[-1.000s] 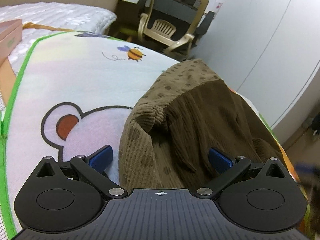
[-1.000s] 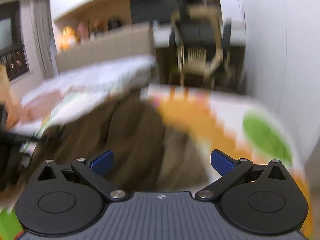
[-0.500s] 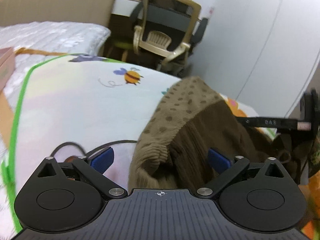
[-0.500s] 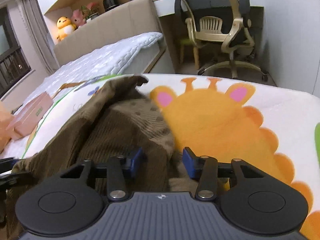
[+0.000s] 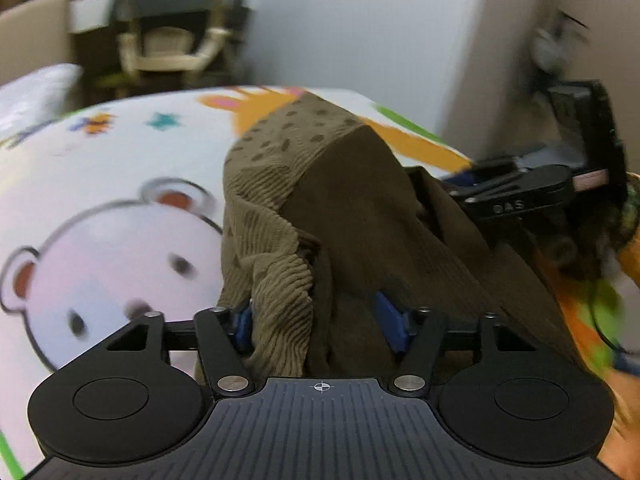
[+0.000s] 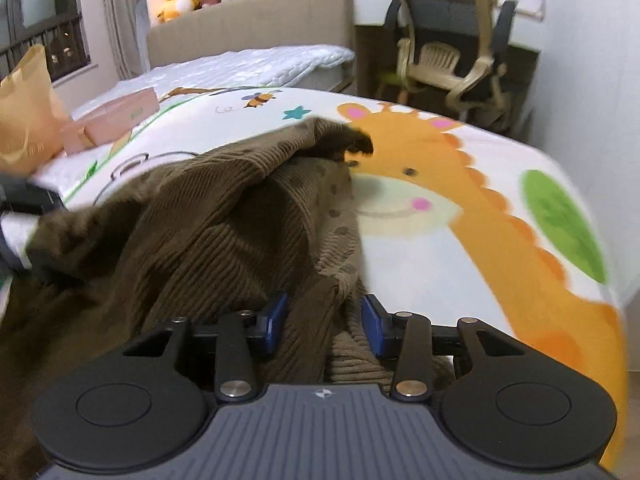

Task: Fold clothes
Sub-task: 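Grasp the dress fabric with the right tool while the left tool grasps nearby, then lift and shake the dress with both tools, spreading it over the mat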

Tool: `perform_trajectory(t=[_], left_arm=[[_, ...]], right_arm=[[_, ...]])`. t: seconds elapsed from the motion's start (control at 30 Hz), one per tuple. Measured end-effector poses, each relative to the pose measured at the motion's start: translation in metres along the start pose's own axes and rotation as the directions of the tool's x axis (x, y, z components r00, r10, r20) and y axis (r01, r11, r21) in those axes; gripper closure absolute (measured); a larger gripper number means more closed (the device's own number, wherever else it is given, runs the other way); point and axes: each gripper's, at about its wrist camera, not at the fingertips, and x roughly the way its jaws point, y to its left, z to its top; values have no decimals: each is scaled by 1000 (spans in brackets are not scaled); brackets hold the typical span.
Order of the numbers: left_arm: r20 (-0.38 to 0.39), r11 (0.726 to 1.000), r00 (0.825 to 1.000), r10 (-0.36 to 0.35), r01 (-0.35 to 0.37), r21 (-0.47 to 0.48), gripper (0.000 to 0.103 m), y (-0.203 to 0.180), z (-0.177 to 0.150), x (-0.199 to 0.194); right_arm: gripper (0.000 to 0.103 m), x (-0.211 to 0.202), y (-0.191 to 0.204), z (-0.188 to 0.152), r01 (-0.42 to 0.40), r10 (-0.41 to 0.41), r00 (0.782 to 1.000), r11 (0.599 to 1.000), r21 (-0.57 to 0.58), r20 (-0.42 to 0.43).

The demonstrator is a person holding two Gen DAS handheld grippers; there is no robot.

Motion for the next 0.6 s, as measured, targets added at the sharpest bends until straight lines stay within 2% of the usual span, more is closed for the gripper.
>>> perform_trajectory(t=[0.03,0.1,0.23,0.3,0.33,0.47,0.53,0.6], left_arm=[[1,1000,1000,-8,8,2,34,-4,0,-11],[61,999,997,36,-37,8,25,-5,5,-41],[186,988,970,155,-152,-34,20,-2,16,-96],[218,983,959,182,-170,-71,17,-5,17,-113],[220,984,960,176,-163,-74,16,-12,15,-117],[156,997,986,65,-58,-50,10,-43,-2,-96],[82,998,997,9,-4,-68,10,-54,-14,-71],[0,994,999,-37,36,-103,10,-62,-26,-43]], right_arm=[[62,-10,0,-4,25,-25,999,1000,-6,23],[57,-27,1,-10,60,-60,996,998,-7,71],[47,-59,-6,-17,29,-40,989,996,84,140],[45,-67,-9,-23,25,-42,987,994,110,155],[44,-70,-9,-26,27,-46,987,992,122,156],[43,-78,-13,-40,44,-70,985,986,163,156],[39,-78,-14,-45,50,-78,985,983,178,153],[35,-76,-14,-48,49,-79,985,981,190,151]])
